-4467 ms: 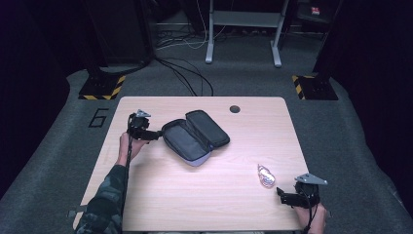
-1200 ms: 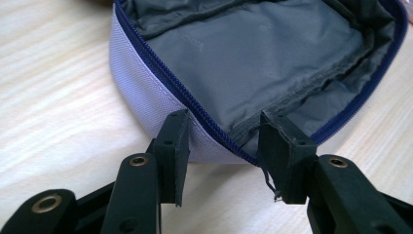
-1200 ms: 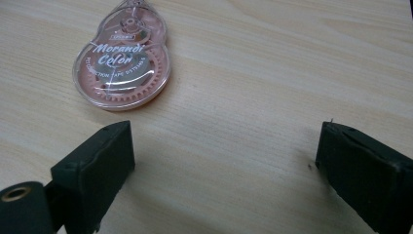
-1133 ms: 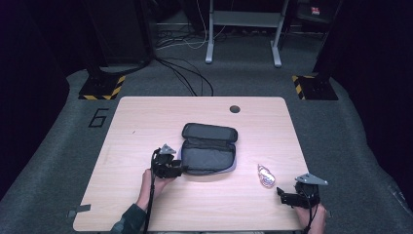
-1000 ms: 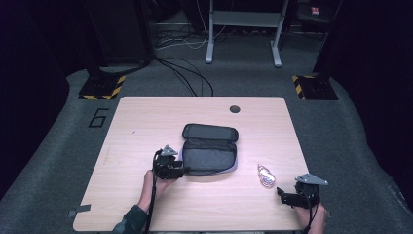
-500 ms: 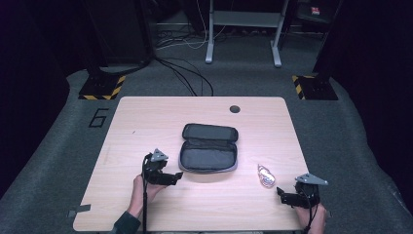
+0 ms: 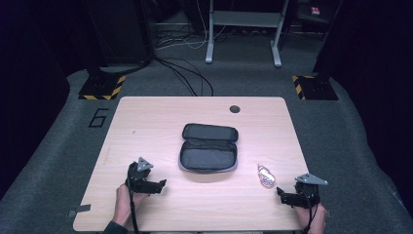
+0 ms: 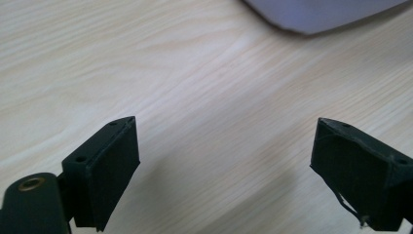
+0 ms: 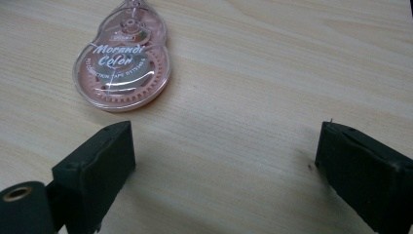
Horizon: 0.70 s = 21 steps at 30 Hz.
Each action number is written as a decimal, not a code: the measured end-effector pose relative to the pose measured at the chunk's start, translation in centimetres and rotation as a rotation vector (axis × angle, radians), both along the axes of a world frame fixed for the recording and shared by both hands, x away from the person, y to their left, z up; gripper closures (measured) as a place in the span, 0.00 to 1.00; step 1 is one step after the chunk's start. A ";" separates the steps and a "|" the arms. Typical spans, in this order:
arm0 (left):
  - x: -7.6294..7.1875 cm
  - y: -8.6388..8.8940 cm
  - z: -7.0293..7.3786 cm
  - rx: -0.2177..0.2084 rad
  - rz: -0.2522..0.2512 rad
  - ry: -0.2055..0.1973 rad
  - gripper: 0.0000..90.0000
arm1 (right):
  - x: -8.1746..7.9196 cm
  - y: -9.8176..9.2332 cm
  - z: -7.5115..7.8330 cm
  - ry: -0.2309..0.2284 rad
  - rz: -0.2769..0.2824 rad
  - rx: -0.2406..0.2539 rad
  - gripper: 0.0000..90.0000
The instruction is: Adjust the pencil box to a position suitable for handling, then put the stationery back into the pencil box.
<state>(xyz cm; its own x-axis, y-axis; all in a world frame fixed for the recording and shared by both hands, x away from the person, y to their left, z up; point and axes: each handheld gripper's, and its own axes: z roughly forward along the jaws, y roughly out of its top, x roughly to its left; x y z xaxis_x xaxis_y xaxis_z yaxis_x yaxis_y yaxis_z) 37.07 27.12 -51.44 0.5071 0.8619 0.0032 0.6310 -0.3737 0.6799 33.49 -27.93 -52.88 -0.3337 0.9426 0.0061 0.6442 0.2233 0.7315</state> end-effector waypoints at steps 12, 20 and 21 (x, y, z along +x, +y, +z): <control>-1.0 1.5 -1.2 -0.015 0.065 -0.036 0.08 | 0.0 0.1 0.1 0.001 -0.012 -0.003 0.07; -1.4 1.7 -1.5 -0.021 0.065 -0.060 0.07 | 0.0 1.0 1.0 0.003 0.001 0.050 0.05; -1.4 1.7 -1.5 -0.021 0.065 -0.060 0.07 | 0.0 1.0 1.0 0.003 0.001 0.050 0.05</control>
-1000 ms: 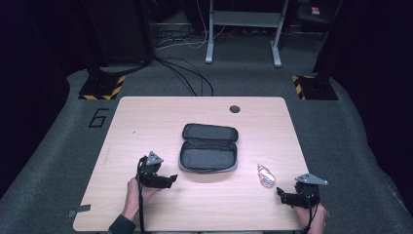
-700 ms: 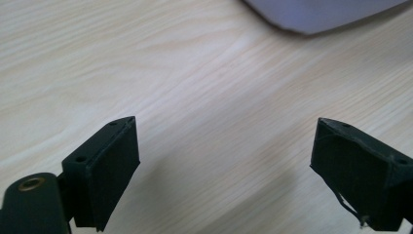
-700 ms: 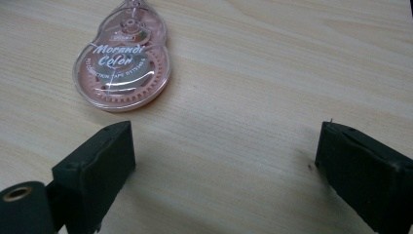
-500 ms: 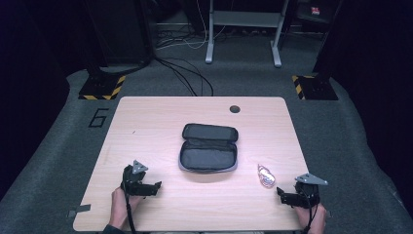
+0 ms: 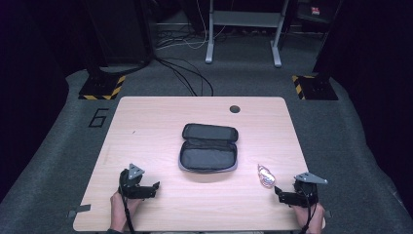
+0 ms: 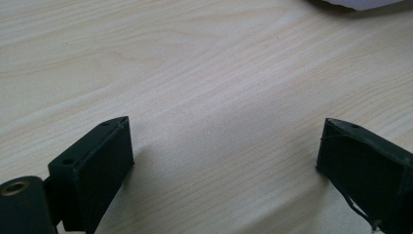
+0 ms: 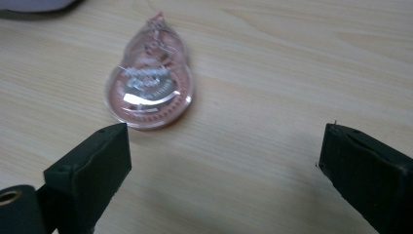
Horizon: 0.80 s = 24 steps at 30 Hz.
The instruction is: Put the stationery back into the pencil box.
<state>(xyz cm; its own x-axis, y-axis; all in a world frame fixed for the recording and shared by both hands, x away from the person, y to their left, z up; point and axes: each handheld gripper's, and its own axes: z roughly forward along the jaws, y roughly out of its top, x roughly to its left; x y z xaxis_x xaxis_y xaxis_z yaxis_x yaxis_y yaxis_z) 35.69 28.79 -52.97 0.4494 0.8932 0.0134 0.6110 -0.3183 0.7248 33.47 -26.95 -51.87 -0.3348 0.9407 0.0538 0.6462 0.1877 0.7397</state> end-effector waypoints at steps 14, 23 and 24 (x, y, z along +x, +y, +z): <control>0.0 -0.1 -0.1 -0.005 0.009 -0.012 0.06 | 2.3 4.3 0.7 0.008 0.121 -0.055 0.08; 0.0 -0.1 -0.1 -0.002 0.009 -0.002 0.06 | 3.7 5.1 0.4 0.032 0.133 -0.098 0.25; 0.0 -0.1 -0.1 0.000 0.010 -0.005 0.06 | 3.8 5.1 0.3 0.035 0.135 -0.095 0.29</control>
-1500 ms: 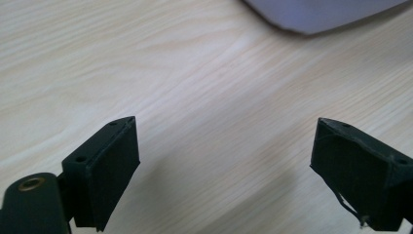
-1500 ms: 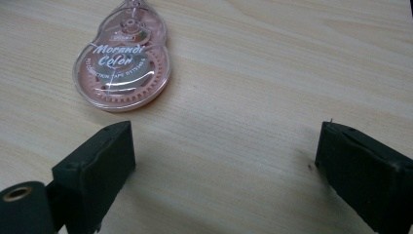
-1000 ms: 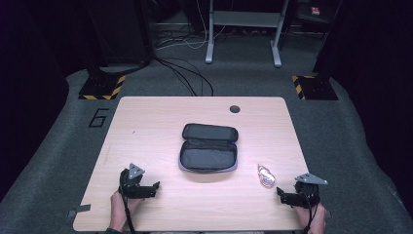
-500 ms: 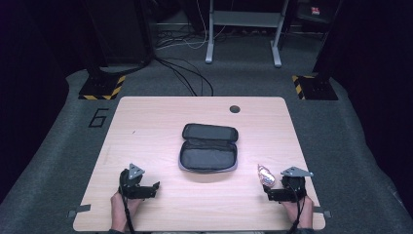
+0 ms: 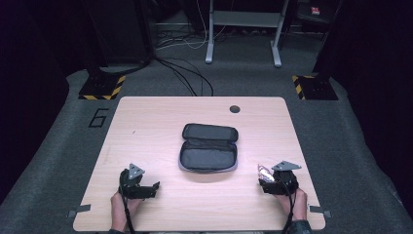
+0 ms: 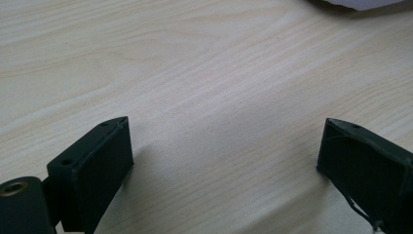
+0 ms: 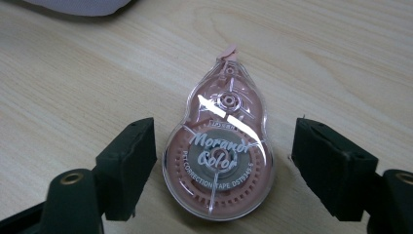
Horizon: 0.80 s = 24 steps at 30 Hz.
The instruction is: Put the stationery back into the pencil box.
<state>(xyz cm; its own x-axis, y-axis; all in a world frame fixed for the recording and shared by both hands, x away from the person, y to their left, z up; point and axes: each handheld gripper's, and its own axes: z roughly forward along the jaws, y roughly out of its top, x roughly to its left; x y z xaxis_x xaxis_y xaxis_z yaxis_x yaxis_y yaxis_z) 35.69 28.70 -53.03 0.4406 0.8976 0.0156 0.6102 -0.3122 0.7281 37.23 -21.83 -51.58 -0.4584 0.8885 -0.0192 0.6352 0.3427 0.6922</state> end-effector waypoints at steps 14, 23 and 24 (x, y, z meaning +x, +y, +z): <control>0.0 0.0 0.0 -0.003 0.002 -0.006 0.06 | -0.3 -0.4 -0.2 0.000 0.020 0.023 0.43; 0.0 0.0 0.0 -0.003 0.002 -0.006 0.06 | -0.8 -0.3 0.9 -0.043 0.009 0.065 0.44; 0.0 0.0 0.0 -0.003 0.003 -0.006 0.06 | -0.7 -0.3 1.1 -0.061 0.018 0.062 0.44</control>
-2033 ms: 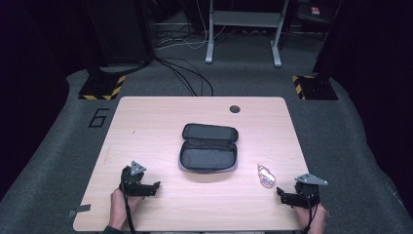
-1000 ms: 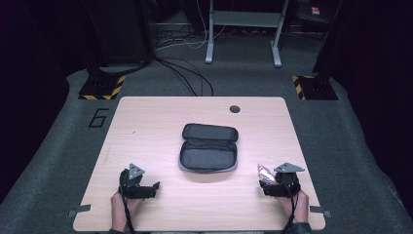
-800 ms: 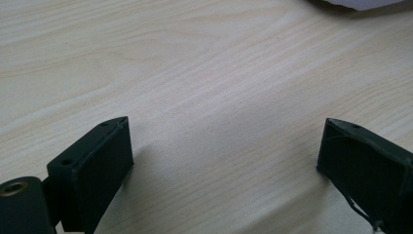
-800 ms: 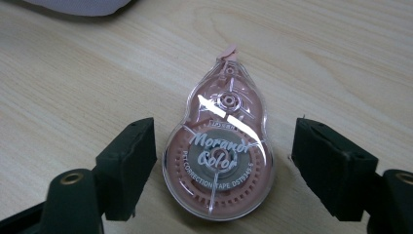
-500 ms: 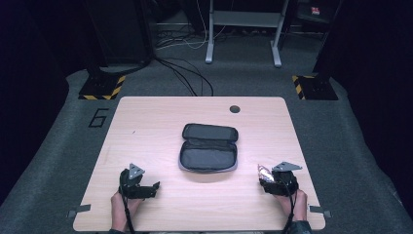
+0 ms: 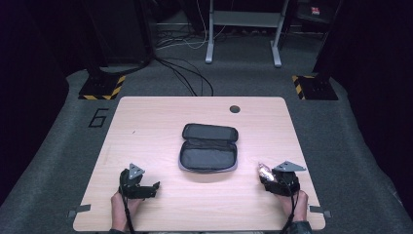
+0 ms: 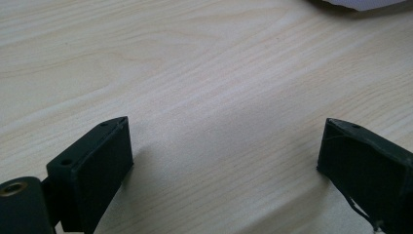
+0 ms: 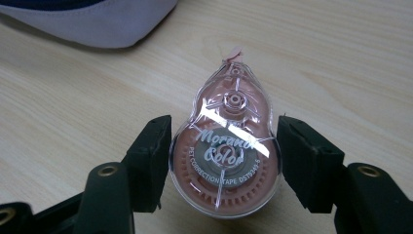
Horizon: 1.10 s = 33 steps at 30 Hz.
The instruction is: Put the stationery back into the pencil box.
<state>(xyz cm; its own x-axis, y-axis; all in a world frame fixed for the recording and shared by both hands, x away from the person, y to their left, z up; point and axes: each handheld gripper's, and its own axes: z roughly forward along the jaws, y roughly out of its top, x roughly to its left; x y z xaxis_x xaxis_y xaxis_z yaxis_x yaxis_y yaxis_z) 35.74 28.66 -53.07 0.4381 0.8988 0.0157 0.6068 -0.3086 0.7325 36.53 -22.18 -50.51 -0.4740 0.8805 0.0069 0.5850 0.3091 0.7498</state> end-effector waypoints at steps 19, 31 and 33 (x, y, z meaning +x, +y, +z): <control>0.1 -0.1 0.0 -0.001 0.006 0.000 0.06 | 0.1 1.4 4.3 -0.054 0.054 -0.003 0.44; 0.1 -0.1 0.0 0.006 0.003 0.005 0.06 | 0.7 3.0 6.9 -0.093 0.095 -0.017 0.44; 0.1 -0.1 0.0 0.006 0.003 0.005 0.06 | 1.0 3.4 7.3 -0.099 0.104 -0.018 0.43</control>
<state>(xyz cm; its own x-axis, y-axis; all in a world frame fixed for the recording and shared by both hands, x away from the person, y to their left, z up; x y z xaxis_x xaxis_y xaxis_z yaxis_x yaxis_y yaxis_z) 35.84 28.57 -53.03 0.4353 0.9001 0.0185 0.6115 -0.3108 0.7277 37.49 -18.73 -43.19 -0.5607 0.8259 -0.0596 0.4724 0.3782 0.7961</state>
